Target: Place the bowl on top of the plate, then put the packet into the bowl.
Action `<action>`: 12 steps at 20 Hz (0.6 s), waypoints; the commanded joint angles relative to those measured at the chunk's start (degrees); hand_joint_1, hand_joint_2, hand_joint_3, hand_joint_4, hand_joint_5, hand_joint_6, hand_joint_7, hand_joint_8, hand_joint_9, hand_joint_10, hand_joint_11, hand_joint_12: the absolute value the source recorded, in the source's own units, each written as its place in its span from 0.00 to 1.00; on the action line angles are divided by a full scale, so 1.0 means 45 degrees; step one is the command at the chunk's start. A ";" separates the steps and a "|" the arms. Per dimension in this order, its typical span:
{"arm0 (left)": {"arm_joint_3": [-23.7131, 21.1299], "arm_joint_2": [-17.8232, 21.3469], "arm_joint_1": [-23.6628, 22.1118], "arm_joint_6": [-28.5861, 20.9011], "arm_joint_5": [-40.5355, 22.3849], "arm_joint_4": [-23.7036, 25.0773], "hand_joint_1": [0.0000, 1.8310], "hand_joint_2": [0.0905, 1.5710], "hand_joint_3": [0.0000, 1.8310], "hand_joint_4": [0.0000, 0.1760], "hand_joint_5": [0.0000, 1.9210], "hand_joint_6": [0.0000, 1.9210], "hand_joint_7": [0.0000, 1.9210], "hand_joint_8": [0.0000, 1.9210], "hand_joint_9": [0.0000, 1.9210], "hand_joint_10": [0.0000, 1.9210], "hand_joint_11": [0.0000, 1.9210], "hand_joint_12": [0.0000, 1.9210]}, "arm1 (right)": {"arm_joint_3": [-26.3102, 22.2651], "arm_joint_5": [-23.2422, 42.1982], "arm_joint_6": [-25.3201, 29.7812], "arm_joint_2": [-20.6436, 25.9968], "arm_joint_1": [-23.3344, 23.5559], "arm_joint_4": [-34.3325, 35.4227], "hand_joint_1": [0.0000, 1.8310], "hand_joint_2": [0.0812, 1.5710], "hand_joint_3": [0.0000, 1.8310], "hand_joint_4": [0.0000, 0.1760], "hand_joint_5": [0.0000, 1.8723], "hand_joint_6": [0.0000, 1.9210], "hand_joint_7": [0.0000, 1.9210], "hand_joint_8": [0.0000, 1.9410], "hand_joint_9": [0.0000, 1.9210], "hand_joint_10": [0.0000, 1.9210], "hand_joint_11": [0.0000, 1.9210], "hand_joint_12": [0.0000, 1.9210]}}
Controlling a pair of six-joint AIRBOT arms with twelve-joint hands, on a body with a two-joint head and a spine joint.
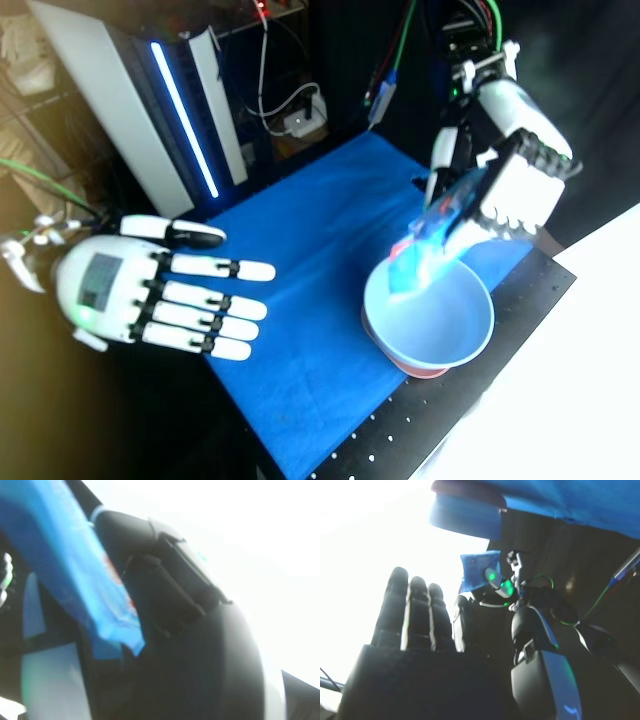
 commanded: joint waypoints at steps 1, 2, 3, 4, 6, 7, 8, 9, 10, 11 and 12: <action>0.0168 -0.0082 -0.0243 -0.0109 -0.1282 -0.0271 0.70 0.64 0.00 0.00 0.56 0.36 0.66 0.32 0.71 0.06 0.49 0.56 | 0.0093 0.1611 0.0062 -0.0044 0.0081 0.0200 0.09 0.79 0.00 0.90 0.04 0.00 0.04 0.00 0.01 0.00 0.00 0.00; 0.0274 -0.0173 -0.0286 -0.0109 -0.1171 -0.0272 0.69 0.65 0.00 0.00 0.54 0.40 0.65 0.35 0.69 0.04 0.46 0.57 | 0.0100 0.1611 0.0062 -0.0058 0.0081 0.0200 0.09 0.78 0.00 0.90 0.03 0.00 0.03 0.00 0.01 0.00 0.00 0.00; 0.0424 -0.0317 -0.0361 -0.0109 -0.0985 -0.0272 0.68 0.67 0.00 0.00 0.51 0.47 0.60 0.41 0.63 0.01 0.43 0.52 | 0.0115 0.1611 0.0062 -0.0070 0.0080 0.0200 0.08 0.79 0.00 0.85 0.04 0.00 0.04 0.00 0.02 0.00 0.02 0.01; 0.0469 -0.0371 -0.0373 -0.0109 -0.0926 -0.0272 0.57 0.64 0.00 0.00 0.46 0.18 0.50 0.16 0.55 0.00 0.37 0.47 | 0.0121 0.1611 0.0062 -0.0073 0.0080 0.0200 0.07 0.78 0.00 0.74 0.04 0.00 0.05 0.00 0.03 0.01 0.04 0.02; 0.0533 -0.0440 -0.0375 -0.0108 -0.0884 -0.0270 0.54 0.60 0.00 0.00 0.45 0.01 0.45 0.01 0.46 0.00 0.31 0.35 | 0.0146 0.1611 0.0062 -0.0100 0.0080 0.0200 0.07 0.78 0.00 0.70 0.04 0.00 0.06 0.00 0.05 0.00 0.06 0.04; 0.0537 -0.0439 -0.0374 -0.0106 -0.0878 -0.0269 0.53 0.58 0.00 0.00 0.41 0.00 0.40 0.00 0.40 0.00 0.25 0.32 | 0.0149 0.1611 0.0062 -0.0106 0.0080 0.0200 0.08 0.78 0.00 0.70 0.06 0.00 0.06 0.00 0.06 0.00 0.07 0.05; 0.0551 -0.0423 -0.0374 -0.0106 -0.0868 -0.0269 0.53 0.57 0.00 0.00 0.38 0.00 0.37 0.00 0.36 0.00 0.21 0.31 | 0.0149 0.1611 0.0062 -0.0109 0.0080 0.0200 0.08 0.78 0.00 0.69 0.07 0.00 0.07 0.00 0.07 0.00 0.06 0.09; 0.0550 -0.0399 -0.0371 -0.0108 -0.0881 -0.0270 0.52 0.55 0.00 0.16 0.33 0.00 0.32 0.00 0.29 0.00 0.15 0.28 | 0.0147 0.1611 0.0062 -0.0109 0.0080 0.0200 0.08 0.79 0.00 0.68 0.07 0.00 0.07 0.00 0.07 0.00 0.02 0.17; 0.0525 -0.0356 -0.0369 -0.0110 -0.0905 -0.0272 0.50 0.54 0.00 0.31 0.27 0.00 0.24 0.00 0.23 0.00 0.10 0.26 | 0.0146 0.1611 0.0064 -0.0109 0.0080 0.0200 0.07 0.79 0.00 0.69 0.07 0.00 0.07 0.00 0.07 0.00 0.00 0.22; 0.0439 -0.0261 -0.0343 -0.0110 -0.0976 -0.0272 0.49 0.54 0.00 0.38 0.24 0.00 0.21 0.00 0.19 0.00 0.07 0.25 | 0.0144 0.1611 0.0064 -0.0110 0.0080 0.0200 0.07 0.79 0.00 0.69 0.07 0.00 0.06 0.00 0.06 0.00 0.00 0.21; 0.0303 -0.0110 -0.0286 -0.0111 -0.1089 -0.0274 0.46 0.54 0.00 0.62 0.21 0.00 0.17 0.00 0.15 0.00 0.04 0.24 | 0.0138 0.1611 0.0065 -0.0112 0.0080 0.0214 0.08 0.80 0.00 0.67 0.07 0.00 0.06 0.00 0.06 0.00 0.00 0.20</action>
